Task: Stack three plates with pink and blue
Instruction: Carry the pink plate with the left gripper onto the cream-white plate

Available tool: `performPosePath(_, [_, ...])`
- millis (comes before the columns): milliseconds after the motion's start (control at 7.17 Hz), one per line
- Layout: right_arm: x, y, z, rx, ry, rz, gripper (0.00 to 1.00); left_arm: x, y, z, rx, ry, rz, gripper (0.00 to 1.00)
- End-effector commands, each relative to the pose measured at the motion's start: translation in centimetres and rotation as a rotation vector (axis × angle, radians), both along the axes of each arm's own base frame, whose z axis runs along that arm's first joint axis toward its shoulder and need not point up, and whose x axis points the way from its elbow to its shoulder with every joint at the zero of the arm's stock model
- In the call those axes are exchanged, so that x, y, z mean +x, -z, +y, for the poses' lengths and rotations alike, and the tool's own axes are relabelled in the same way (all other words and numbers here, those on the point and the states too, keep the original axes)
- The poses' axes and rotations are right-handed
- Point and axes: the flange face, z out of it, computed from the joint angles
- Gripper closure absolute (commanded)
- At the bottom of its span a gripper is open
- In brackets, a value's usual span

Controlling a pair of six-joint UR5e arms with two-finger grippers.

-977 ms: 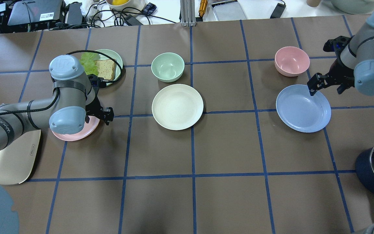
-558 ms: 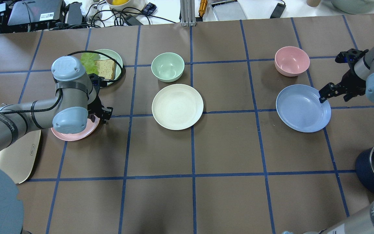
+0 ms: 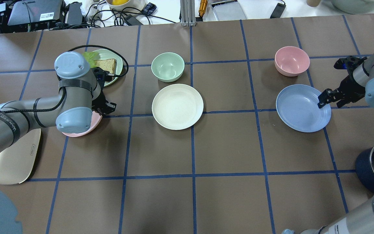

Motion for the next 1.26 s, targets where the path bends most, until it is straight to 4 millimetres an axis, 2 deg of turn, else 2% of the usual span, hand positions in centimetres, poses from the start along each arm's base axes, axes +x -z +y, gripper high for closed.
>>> performPosePath(0, [-1.0, 0.7, 0.8, 0.036, 0.020, -0.031, 0.74, -6.1, -4.5, -0.3, -0.029, 0.030, -0.021, 1.00])
performPosePath(140, [-1.3, 0.6, 0.9, 0.028, 0.041, -0.093, 0.78, -9.6, -6.0, -0.8, -0.045, 0.016, -0.005, 1.00])
performPosePath(279, [-1.1, 0.0, 0.8, 0.022, 0.038, -0.104, 0.89, -13.0, -7.2, -1.5, -0.067, -0.025, 0.009, 1.00])
performPosePath(558, [-1.2, 0.0, 0.8, 0.018, 0.033, -0.104, 1.00, -17.6, -9.0, -1.5, -0.039, -0.028, 0.023, 1.00])
performPosePath(698, [-1.5, -1.5, 0.2, -0.005, 0.029, -0.090, 1.00, -21.3, -9.0, -1.4, -0.052, -0.060, 0.058, 1.00])
performPosePath(977, [-2.0, -6.6, -1.1, 0.012, 0.026, -0.093, 1.00, -28.5, -7.6, -0.6, -0.062, -0.070, 0.077, 1.00])
performPosePath(1116, [-2.3, -7.8, -1.7, 0.014, 0.026, -0.092, 1.00, -31.1, -6.1, -0.6, -0.060, -0.094, 0.081, 1.00])
